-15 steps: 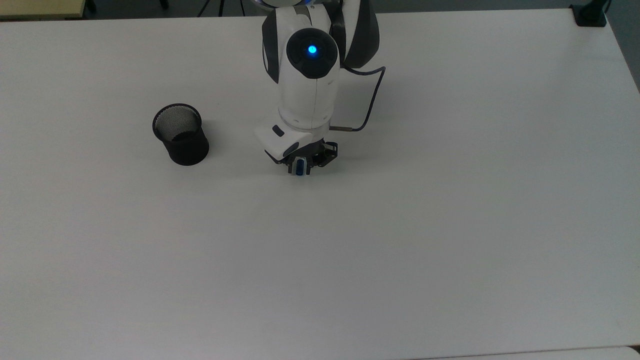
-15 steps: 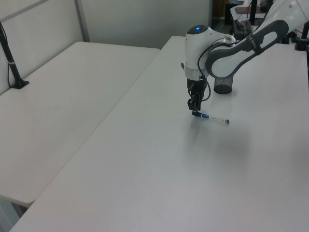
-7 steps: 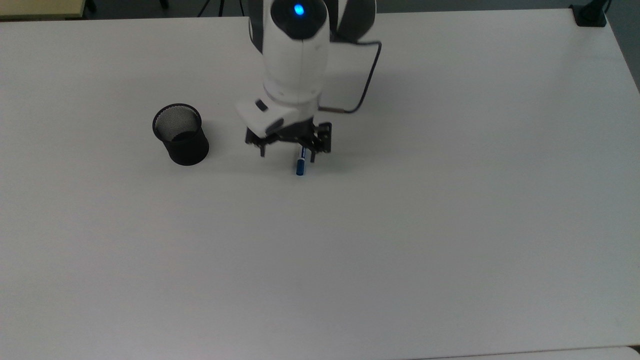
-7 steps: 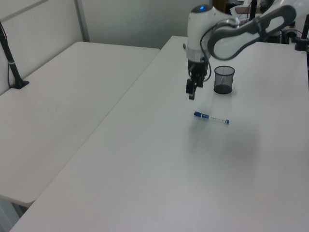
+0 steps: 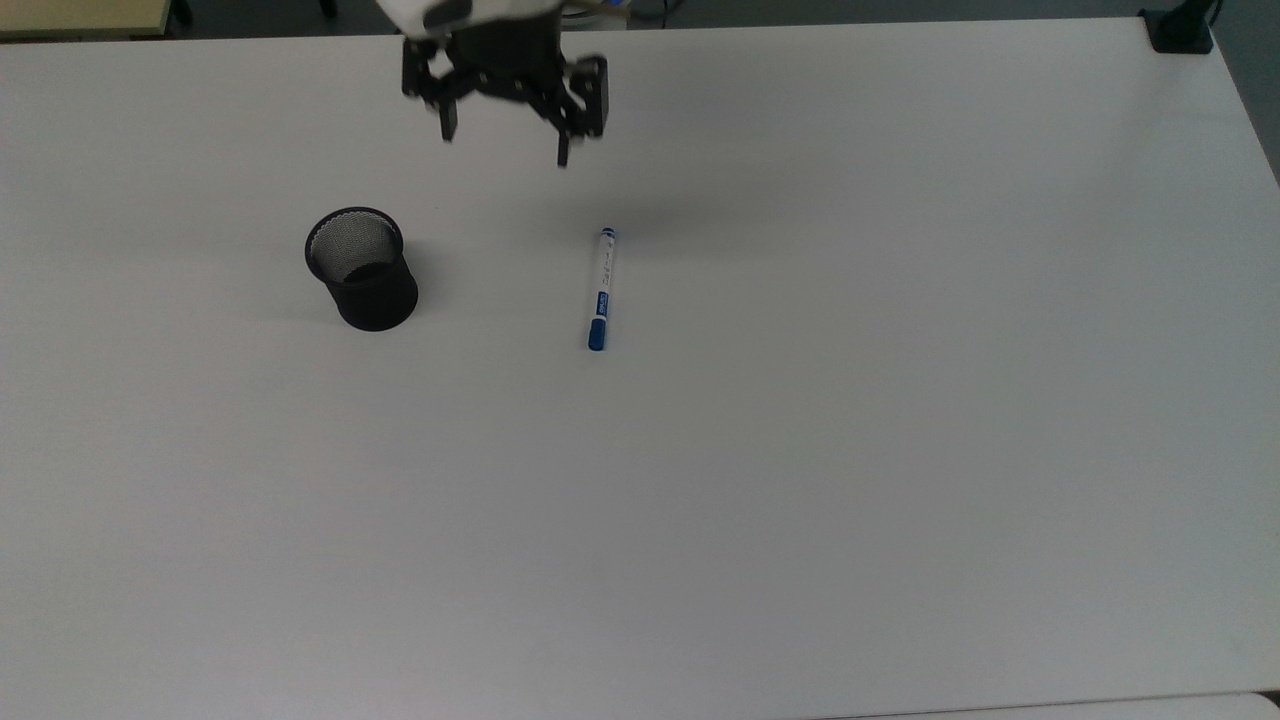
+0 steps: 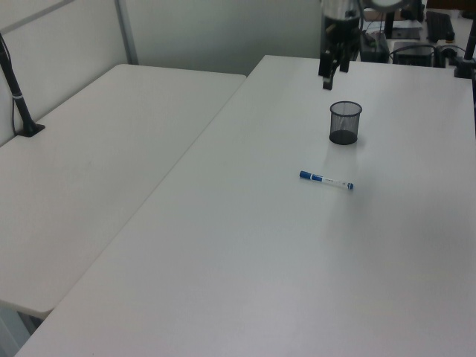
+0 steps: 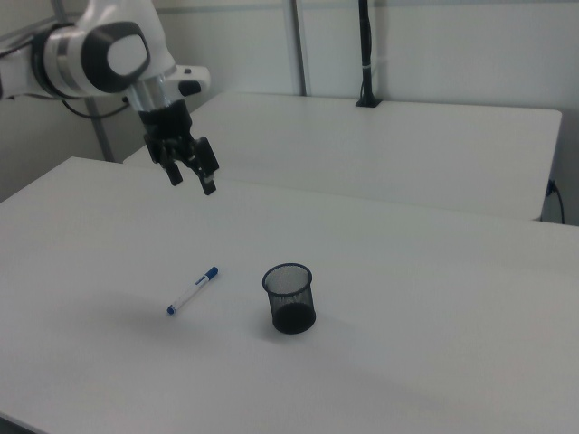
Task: Remove the marker
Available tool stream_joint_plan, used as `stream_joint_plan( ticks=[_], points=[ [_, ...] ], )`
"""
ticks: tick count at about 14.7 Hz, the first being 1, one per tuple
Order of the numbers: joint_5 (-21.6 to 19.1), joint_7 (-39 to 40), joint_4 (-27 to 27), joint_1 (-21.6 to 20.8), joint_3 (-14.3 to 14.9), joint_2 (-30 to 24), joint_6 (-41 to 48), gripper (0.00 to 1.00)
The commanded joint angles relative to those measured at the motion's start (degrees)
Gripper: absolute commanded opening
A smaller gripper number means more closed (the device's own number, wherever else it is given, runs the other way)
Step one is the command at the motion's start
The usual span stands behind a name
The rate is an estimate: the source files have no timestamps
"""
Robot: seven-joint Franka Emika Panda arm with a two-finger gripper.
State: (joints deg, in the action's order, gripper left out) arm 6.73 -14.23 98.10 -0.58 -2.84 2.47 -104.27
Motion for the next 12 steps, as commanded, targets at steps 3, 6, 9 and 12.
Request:
stream_joint_plan(
  ticks=[3, 6, 9, 12],
  points=[
    [-4.9, 3.0, 2.2, -0.3, 2.9, -6.6, 5.0, 1.00],
    [-5.8, 7.8, 1.9, 0.1, 3.5, -6.5, 3.5, 1.00],
    [-5.8, 10.1, 0.7, 0.1, 4.3, -6.1, 2.8, 1.00],
    [-5.8, 10.3, 0.5, 0.1, 4.3, -6.2, 3.5, 1.00]
  ],
)
